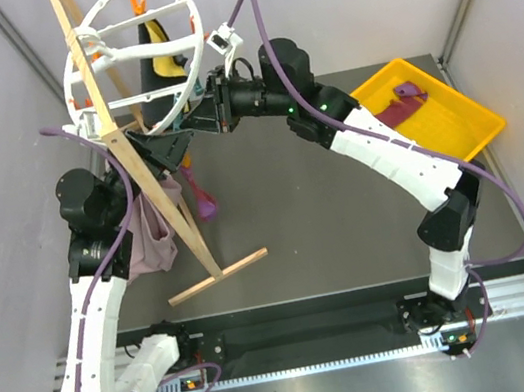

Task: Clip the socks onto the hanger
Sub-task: Open the clamp at the hanger.

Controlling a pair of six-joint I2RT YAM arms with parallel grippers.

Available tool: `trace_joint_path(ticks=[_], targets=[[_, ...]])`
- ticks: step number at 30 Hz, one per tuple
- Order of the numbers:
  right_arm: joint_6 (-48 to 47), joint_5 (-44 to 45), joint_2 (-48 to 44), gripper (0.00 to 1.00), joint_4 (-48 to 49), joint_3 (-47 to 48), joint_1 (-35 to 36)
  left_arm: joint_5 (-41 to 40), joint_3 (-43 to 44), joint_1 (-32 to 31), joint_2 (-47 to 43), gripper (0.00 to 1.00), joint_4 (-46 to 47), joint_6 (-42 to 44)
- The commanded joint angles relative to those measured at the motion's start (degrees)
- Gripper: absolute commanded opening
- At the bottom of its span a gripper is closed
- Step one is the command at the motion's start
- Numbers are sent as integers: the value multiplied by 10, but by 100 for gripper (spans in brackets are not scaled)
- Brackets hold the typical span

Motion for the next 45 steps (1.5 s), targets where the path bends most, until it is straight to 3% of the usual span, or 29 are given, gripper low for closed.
trace_joint_path(ticks=[1, 5, 9, 12, 15, 30, 41, 45], targets=[[29, -66, -7, 11, 14, 35, 2, -17, 2, 1, -3, 65, 61, 15], [30, -70, -10, 14, 24, 29, 1, -22, 2, 1, -5, 58, 58, 13], [29, -52, -25, 44, 68, -12, 1, -40, 0, 1, -7, 51, 58, 6], [9, -48, -41, 58, 156, -66, 1, -51, 2, 1, -9, 49, 62, 0], [-20, -34, -53, 63, 207, -105, 2, -52, 4, 1, -5, 47, 72, -11], [17, -39, -57, 61, 431, -200, 10, -39, -5, 1, 4, 51, 86, -30], [57, -58, -3, 58, 536, -179, 22, -27, -9, 1, 0, 54, 87, -43], [79, -58, 15, 51, 561, -163, 27, -26, -10, 1, 0, 55, 86, -45]])
